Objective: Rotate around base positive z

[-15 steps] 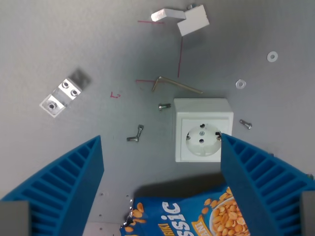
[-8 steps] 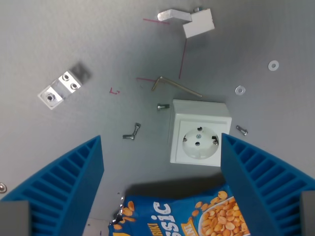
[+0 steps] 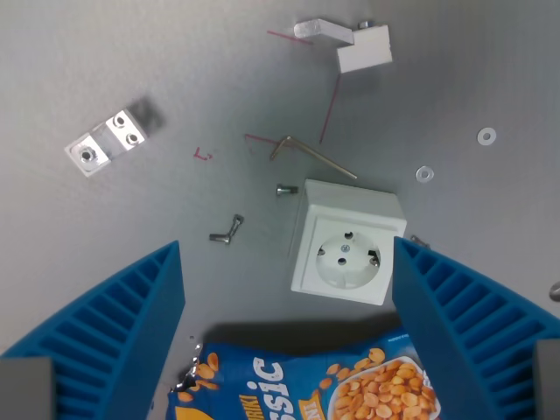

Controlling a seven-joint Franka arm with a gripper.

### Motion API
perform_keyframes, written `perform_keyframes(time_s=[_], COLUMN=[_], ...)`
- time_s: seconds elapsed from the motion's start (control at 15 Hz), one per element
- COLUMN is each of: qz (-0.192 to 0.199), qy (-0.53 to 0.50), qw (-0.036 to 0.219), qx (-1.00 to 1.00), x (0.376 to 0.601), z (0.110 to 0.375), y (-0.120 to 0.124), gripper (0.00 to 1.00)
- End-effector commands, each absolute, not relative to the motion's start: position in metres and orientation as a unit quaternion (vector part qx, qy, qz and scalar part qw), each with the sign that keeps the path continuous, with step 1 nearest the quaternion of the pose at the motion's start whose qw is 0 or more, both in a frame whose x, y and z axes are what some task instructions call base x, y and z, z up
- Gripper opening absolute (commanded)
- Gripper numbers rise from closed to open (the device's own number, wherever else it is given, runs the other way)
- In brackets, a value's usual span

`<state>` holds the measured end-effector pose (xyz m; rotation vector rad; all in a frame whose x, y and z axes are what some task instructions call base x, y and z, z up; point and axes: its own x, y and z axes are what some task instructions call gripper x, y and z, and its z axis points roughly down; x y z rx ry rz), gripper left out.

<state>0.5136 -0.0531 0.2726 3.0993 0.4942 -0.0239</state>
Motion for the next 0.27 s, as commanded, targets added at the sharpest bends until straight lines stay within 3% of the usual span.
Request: perform_keyframes(time_s=[0.07, 0.27], qz=[-0.005, -0.005], qy=[0.242, 0.261], qw=[0.004, 0.004], qx=[0.97, 0.965], x=[0.5136, 0.5136], z=[0.2737, 0.2737], y=[-0.0538, -0.0538], gripper=[1.0, 1.0])
